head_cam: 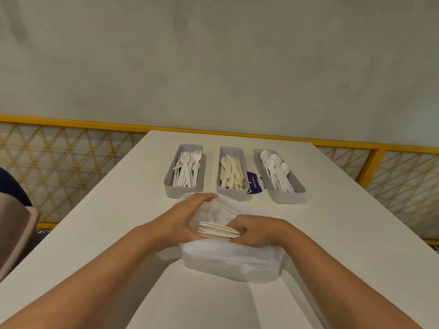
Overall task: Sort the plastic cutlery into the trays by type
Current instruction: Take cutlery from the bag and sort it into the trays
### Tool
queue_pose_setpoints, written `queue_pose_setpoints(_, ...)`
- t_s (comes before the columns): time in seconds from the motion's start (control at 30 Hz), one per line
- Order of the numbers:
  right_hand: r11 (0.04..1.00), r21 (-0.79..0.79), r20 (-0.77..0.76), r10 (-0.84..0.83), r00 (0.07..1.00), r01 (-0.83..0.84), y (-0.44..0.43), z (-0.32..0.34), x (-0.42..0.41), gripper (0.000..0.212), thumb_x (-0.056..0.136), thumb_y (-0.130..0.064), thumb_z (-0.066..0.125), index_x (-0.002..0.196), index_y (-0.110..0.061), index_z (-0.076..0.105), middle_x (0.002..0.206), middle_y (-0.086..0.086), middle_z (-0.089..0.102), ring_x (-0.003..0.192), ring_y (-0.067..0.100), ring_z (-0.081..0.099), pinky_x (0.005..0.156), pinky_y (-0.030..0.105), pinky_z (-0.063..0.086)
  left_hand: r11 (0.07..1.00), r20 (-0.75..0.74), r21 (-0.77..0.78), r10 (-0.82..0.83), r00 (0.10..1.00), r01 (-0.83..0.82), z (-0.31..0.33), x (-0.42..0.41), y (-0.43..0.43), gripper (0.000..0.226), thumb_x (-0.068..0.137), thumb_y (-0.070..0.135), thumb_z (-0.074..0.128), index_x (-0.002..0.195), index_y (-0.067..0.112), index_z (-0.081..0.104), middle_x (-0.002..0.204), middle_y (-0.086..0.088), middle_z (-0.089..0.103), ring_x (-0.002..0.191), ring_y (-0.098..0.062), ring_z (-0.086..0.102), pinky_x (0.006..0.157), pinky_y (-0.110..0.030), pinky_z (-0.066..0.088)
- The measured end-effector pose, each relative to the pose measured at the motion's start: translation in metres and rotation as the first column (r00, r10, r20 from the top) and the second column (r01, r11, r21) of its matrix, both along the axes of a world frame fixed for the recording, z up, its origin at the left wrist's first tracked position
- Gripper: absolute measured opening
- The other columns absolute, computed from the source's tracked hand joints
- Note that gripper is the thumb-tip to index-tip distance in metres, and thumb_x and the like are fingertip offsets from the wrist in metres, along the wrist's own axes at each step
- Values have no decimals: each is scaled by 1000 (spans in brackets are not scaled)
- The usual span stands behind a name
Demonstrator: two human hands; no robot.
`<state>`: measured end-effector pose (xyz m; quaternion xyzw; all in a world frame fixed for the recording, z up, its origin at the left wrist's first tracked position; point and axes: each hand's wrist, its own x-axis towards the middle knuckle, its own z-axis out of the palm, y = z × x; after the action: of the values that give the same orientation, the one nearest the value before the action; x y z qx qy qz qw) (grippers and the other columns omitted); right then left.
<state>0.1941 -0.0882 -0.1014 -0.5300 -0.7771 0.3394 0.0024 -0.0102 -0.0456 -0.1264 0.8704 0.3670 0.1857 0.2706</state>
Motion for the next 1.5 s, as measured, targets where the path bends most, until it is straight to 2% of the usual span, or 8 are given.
queue_pose_setpoints(0.17,994,-15,-183,-108,977,107,-2,-2,10,15,91,-23,57,75,-26,56,68,-9,53,64,8,48,68,26,38,995,91,-91,57,994,-48,-2,-1,4,94,63,39,83,138,40,28,130,17,44,120,4,41,99,-13,33)
queue_pose_setpoints(0.37,946,-131,-564,-317,763,296,2,12,15,16,97,-20,49,84,-17,58,59,-4,54,50,4,46,54,15,41,974,162,-208,125,979,-90,6,5,6,102,45,61,79,131,42,28,119,17,49,111,-1,50,91,-14,42)
queue_pose_setpoints(0.63,890,-283,-819,-419,393,358,12,33,12,21,99,-20,43,91,-9,59,52,1,48,48,10,41,46,19,37,980,259,-135,181,949,-150,35,36,-2,31,94,37,47,117,20,59,105,5,63,98,-7,60,84,-15,44)
queue_pose_setpoints(0.77,923,-244,-807,-363,465,298,7,40,1,19,98,-19,44,91,-9,59,51,0,52,44,7,45,44,17,37,868,475,-487,355,805,-95,58,58,-6,38,97,41,38,102,16,65,88,-3,65,85,-17,64,86,-35,50)
queue_pose_setpoints(0.87,916,-237,-781,-378,498,323,6,42,-5,19,99,-23,44,95,-11,59,58,2,54,48,7,47,46,17,39,839,479,-530,413,775,-120,66,68,-6,31,98,29,40,98,9,65,72,-6,62,72,-19,60,83,-41,53)
queue_pose_setpoints(1.1,864,-166,-784,-408,468,476,4,48,1,27,98,-27,44,85,-14,63,69,-2,50,57,9,45,57,22,40,703,560,-707,625,543,-79,75,63,4,23,97,11,33,84,6,51,60,-6,50,52,-18,52,54,-29,52)
queue_pose_setpoints(1.33,818,15,-847,-296,442,576,7,53,1,24,94,-33,50,84,-23,69,94,15,64,88,20,58,88,37,47,451,373,-890,637,675,65,70,70,-6,49,97,49,34,68,11,45,47,2,29,33,-10,24,32,-14,24)
queue_pose_setpoints(1.5,708,191,-877,-187,442,680,6,57,-1,18,85,-43,56,85,-33,71,76,18,48,73,25,44,67,37,40,310,385,-922,670,634,232,65,68,-5,42,99,36,37,67,9,43,48,0,34,34,-10,29,32,-12,26)
